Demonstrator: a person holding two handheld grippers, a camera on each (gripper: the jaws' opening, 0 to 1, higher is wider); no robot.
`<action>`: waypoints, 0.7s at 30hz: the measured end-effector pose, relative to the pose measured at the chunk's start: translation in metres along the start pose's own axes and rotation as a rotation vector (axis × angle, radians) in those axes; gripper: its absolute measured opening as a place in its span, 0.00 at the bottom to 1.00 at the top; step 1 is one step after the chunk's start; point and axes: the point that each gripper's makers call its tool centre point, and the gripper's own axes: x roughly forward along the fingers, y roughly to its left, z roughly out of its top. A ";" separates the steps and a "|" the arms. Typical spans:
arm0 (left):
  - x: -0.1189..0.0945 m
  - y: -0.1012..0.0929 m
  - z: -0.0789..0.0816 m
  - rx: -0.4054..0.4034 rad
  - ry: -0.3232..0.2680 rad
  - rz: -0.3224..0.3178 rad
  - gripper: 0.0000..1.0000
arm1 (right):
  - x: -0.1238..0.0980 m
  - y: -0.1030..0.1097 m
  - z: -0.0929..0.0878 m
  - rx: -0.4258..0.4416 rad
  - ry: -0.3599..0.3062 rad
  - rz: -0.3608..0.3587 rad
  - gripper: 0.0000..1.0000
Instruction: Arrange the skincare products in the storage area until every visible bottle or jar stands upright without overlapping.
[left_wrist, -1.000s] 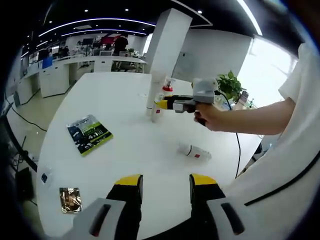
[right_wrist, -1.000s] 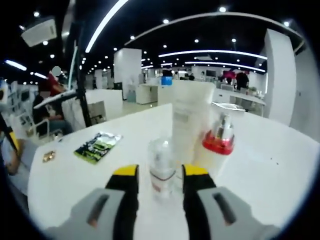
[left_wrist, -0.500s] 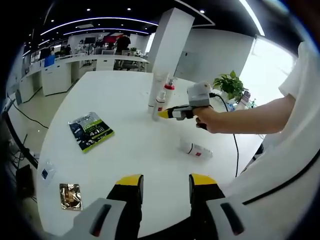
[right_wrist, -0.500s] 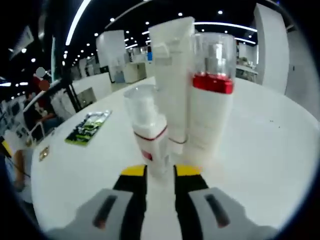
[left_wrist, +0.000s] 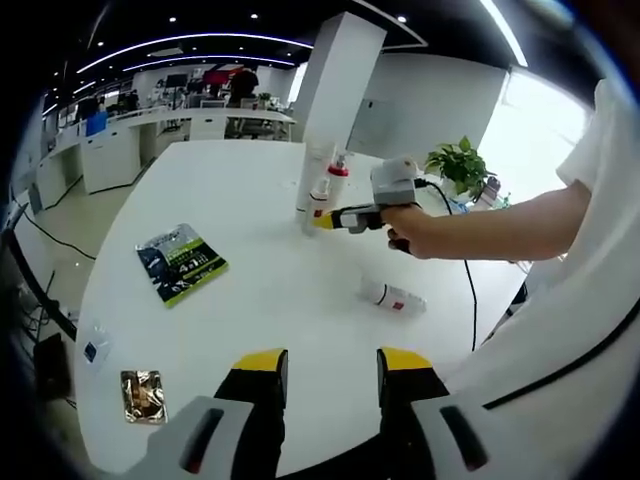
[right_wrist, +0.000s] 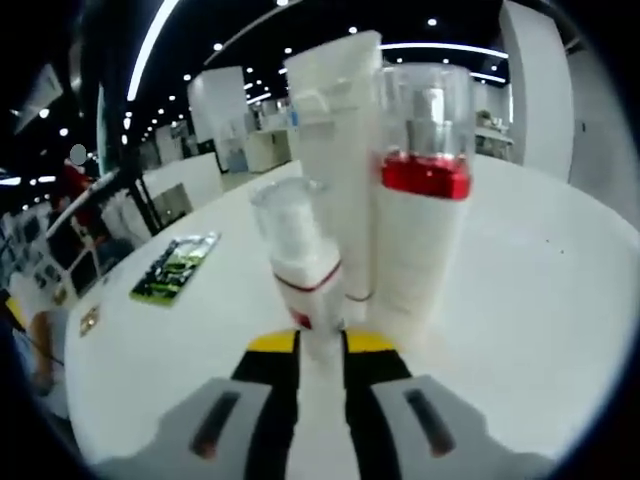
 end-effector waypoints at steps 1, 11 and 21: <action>0.000 0.000 0.000 -0.001 0.000 0.000 0.36 | 0.000 -0.001 0.001 0.001 -0.001 0.000 0.14; -0.002 0.002 -0.002 -0.009 -0.002 0.004 0.36 | 0.005 0.000 0.006 0.006 -0.005 0.006 0.14; -0.003 0.003 -0.004 -0.011 -0.004 0.003 0.36 | 0.004 0.001 0.004 0.018 0.007 0.009 0.18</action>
